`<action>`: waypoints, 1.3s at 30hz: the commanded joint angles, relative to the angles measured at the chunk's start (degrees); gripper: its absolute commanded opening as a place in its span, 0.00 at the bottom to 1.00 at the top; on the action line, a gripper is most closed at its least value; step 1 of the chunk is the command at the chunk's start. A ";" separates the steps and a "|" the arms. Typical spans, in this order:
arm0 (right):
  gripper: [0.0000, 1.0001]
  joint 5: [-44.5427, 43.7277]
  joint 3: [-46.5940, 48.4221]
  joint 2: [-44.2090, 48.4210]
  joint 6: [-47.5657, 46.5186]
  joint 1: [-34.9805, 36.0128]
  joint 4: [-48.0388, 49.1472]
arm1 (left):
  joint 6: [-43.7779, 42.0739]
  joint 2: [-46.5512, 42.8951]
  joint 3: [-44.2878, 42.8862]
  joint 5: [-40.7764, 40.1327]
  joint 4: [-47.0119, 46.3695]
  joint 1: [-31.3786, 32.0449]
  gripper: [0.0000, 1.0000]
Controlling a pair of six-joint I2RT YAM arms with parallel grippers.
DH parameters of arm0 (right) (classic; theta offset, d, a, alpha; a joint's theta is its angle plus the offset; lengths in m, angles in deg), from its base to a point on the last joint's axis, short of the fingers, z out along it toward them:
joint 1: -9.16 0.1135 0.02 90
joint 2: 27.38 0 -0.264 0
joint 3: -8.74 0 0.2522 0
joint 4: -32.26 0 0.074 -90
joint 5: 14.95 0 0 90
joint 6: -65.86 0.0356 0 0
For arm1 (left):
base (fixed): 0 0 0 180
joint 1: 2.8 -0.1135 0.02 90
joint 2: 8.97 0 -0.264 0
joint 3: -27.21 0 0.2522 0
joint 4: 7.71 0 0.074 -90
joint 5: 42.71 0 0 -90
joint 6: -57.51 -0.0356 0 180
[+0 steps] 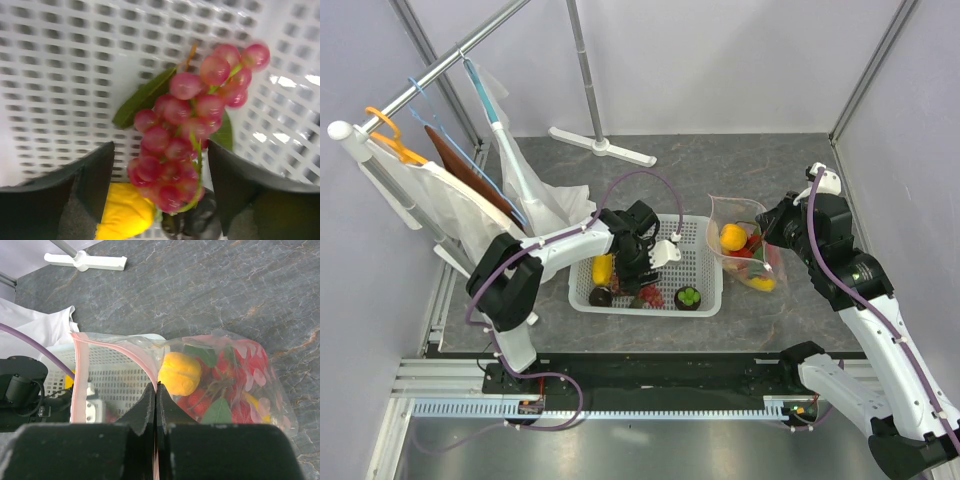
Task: Place the food in the zip-top bag and seal the zipper
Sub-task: Pick up the fake fruit from the bin.
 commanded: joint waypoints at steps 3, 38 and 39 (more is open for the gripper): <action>0.00 -0.51 -0.11 -0.02 -0.20 -0.06 1.33 | 1.79 2.35 -5.29 -7.13 -10.66 -0.73 0.52; 0.00 -0.07 -0.19 -0.46 -0.37 -0.06 1.24 | 5.83 -8.88 -15.48 6.57 0.31 -1.78 0.05; 0.00 -0.07 -0.19 -0.55 -0.20 -0.15 1.24 | 6.44 -9.33 -16.63 7.01 0.93 -1.78 0.03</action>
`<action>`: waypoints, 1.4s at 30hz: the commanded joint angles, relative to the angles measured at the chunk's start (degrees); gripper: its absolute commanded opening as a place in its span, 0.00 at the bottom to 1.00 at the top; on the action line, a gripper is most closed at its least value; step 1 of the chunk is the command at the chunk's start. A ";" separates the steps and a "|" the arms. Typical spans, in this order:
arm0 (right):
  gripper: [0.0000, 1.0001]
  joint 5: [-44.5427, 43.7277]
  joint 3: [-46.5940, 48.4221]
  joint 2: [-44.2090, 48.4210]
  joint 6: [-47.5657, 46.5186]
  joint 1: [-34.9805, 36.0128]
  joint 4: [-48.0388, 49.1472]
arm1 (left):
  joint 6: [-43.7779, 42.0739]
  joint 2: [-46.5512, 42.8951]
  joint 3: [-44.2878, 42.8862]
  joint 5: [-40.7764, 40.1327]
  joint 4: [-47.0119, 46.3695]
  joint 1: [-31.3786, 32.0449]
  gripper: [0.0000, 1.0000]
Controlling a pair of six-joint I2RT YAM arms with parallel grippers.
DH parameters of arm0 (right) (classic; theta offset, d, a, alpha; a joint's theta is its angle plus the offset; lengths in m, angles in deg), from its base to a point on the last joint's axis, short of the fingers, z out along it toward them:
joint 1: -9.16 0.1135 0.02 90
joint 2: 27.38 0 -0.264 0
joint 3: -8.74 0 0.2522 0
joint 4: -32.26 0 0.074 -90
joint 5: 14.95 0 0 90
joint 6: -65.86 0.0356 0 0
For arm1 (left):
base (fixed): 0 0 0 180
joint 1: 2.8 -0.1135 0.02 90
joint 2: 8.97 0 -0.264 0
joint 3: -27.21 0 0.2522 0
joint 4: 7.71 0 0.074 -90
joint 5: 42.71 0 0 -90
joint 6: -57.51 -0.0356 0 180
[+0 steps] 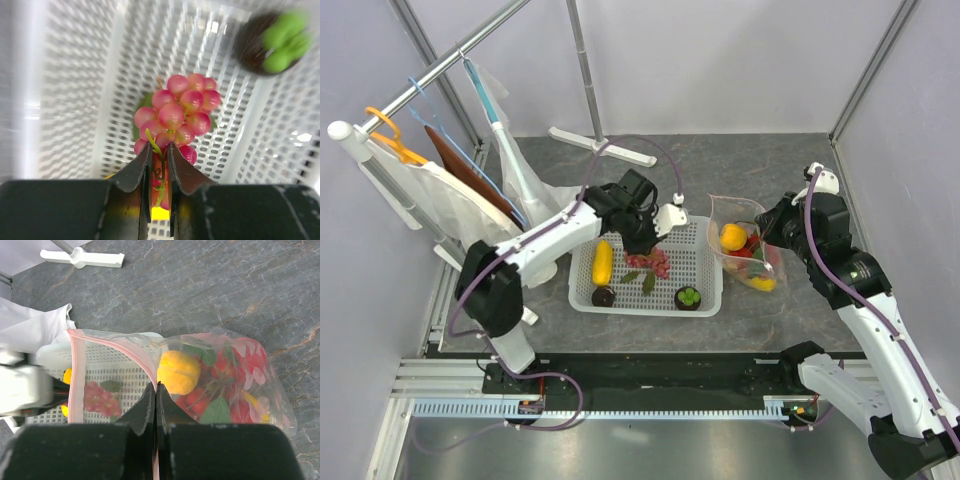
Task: Place the food in the zip-top bag and seal the zipper
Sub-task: Pick up the fake fruit from the bin, then place the fake fruit in the zipper food storage bag.
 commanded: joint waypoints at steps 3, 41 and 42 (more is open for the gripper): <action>0.00 -0.01 0.04 -0.14 0.20 -0.06 1.33 | 4.24 -8.09 -11.83 8.05 5.97 0.14 0.02; 0.00 0.43 1.72 0.74 1.96 -0.24 0.01 | 12.33 3.15 -23.00 15.97 -31.48 11.04 0.02; 0.00 0.43 1.54 0.74 1.96 -0.33 -0.08 | 11.98 3.15 -22.91 16.66 -30.68 10.95 0.02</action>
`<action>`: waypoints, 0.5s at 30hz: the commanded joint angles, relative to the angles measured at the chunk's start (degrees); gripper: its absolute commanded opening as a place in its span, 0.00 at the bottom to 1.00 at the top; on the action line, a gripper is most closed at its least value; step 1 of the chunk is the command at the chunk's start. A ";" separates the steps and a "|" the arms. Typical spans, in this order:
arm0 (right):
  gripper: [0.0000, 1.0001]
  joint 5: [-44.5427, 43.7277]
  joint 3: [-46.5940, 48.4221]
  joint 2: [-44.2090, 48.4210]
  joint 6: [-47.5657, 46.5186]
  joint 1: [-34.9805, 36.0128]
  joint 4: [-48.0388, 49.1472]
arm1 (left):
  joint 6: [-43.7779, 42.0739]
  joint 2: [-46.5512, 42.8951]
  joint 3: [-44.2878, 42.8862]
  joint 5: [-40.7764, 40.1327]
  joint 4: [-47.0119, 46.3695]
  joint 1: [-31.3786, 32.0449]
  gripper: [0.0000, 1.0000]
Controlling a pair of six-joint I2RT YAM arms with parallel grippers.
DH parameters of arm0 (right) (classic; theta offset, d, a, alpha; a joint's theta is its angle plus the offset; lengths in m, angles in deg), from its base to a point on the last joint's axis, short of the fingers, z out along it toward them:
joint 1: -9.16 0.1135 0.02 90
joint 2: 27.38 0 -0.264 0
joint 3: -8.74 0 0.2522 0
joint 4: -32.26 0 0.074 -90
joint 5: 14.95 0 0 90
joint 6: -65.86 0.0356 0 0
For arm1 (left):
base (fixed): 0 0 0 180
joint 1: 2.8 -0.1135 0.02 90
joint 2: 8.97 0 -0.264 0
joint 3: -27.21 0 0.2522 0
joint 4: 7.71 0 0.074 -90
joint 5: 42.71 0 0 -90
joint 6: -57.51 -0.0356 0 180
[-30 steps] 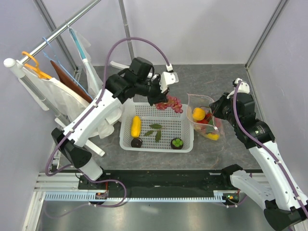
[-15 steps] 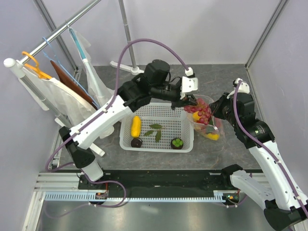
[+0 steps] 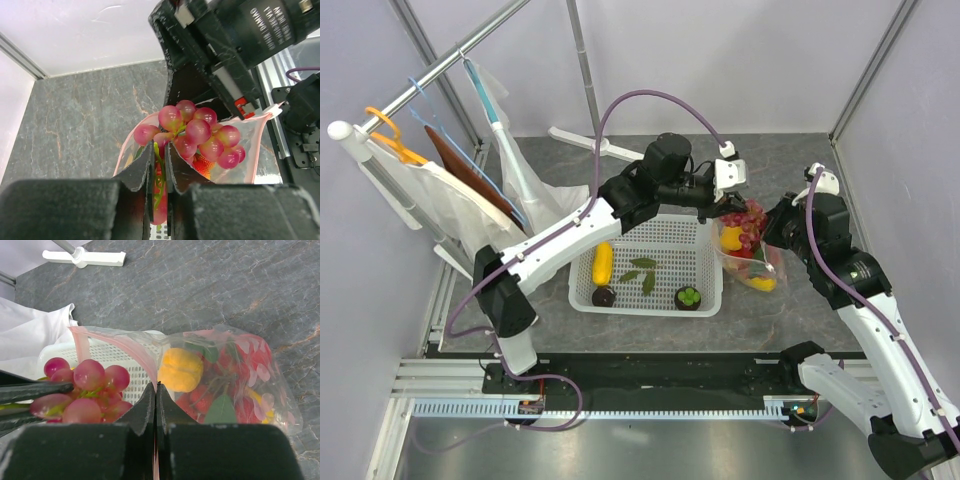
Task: Place the food in the zip-top bag and seal the zipper
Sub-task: Place the fake fruit in the zipper food storage bag.
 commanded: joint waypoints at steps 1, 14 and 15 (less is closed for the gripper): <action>0.00 0.02 1.50 0.68 0.60 -0.22 0.23 | -0.89 0.47 -0.58 -0.29 -0.55 -0.02 0.02; 0.00 -0.33 1.94 0.76 0.25 -0.39 0.05 | -2.30 1.79 -5.41 -0.37 12.54 0.24 0.53; 0.00 -0.25 1.85 0.76 0.25 -0.31 0.14 | -2.13 0.74 -5.15 -0.28 12.89 0.07 0.62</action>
